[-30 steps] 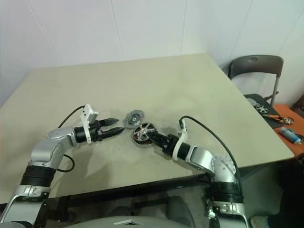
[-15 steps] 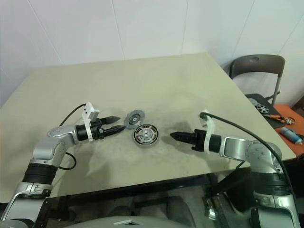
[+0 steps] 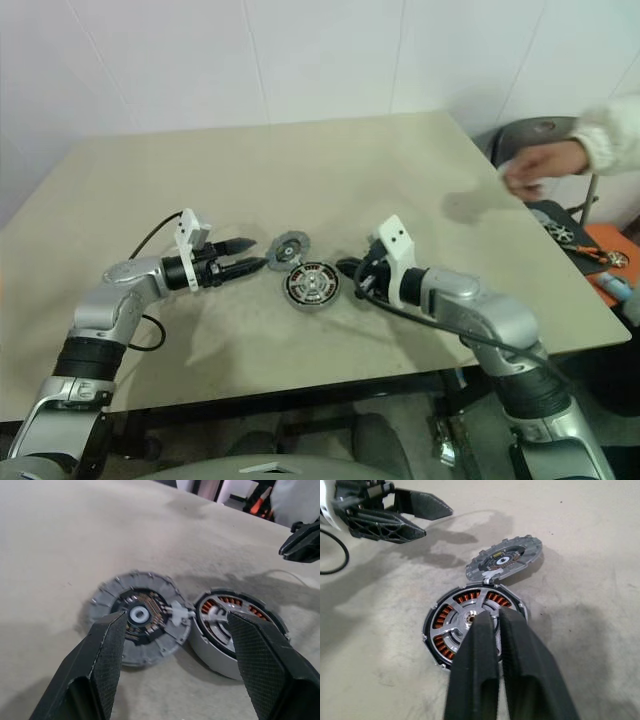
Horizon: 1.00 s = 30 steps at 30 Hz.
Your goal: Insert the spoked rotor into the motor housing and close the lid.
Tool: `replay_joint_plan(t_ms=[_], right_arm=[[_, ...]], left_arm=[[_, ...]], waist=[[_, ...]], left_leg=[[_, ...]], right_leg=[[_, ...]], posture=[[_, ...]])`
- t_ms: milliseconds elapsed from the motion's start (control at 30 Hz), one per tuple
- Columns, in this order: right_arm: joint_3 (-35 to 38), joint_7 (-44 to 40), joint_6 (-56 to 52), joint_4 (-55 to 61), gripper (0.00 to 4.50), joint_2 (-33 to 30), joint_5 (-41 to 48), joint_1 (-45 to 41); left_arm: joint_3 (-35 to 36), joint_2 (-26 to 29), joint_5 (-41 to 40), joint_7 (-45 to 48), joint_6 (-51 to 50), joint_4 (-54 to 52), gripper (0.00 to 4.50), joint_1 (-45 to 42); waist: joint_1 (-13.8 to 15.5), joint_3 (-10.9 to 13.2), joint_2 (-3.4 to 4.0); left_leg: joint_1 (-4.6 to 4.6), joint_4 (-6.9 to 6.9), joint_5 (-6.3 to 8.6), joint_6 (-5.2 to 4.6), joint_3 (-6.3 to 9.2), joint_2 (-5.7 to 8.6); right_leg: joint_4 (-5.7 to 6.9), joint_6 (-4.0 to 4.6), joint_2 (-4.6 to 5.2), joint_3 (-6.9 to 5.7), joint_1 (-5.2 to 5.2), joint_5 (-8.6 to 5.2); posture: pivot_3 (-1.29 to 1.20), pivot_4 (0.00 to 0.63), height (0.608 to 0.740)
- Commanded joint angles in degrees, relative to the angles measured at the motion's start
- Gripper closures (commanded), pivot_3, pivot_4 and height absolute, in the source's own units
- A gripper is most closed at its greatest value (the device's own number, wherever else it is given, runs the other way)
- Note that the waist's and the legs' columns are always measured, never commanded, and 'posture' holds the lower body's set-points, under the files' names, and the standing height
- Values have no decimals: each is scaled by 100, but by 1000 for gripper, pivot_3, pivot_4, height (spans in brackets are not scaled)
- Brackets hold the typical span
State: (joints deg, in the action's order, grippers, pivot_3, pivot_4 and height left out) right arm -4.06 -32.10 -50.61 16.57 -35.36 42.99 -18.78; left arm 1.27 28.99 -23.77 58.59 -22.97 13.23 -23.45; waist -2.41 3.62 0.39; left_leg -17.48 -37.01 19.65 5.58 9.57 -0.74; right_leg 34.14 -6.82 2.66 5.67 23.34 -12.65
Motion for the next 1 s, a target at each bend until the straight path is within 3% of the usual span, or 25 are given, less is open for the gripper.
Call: replay_joint_plan(t_ms=[33, 167, 400, 1000], right_arm=[[932, -225, -495, -197, 4238, -190, 691, -162], [1471, -404, -688, -306, 4238, -492, 819, 150], [1426, -448, -552, -195, 4238, -550, 516, 640], [1287, -567, -500, -202, 4238, -408, 153, 635]], left_arm=[[148, 43, -12, 11, 159, 24, 1096, -141], [262, 134, -125, 54, 87, -52, 1096, -65], [316, 439, -147, 290, 37, -66, 1096, 55], [265, 375, -157, 237, -212, -339, 1096, -21]], waist=[[16, 0, 0], [11, 0, -1], [-15, 1, 0], [-3, 3, -4]], left_leg=[[-1, -1, 0, 0, 0, 0], [-3, 0, 0, -1, -1, 0], [-2, 1, 5, -8, -7, 0], [-1, -5, 4, -8, -7, 0]], right_leg=[[-1, 0, 0, 0, 0, 0], [-4, 2, 0, 0, -1, 3], [-2, -15, 0, 3, 2, -8], [0, -14, 0, 3, 0, -8]], posture=[[0, 0, 740], [0, 0, 740], [0, 0, 740], [0, 0, 740]])
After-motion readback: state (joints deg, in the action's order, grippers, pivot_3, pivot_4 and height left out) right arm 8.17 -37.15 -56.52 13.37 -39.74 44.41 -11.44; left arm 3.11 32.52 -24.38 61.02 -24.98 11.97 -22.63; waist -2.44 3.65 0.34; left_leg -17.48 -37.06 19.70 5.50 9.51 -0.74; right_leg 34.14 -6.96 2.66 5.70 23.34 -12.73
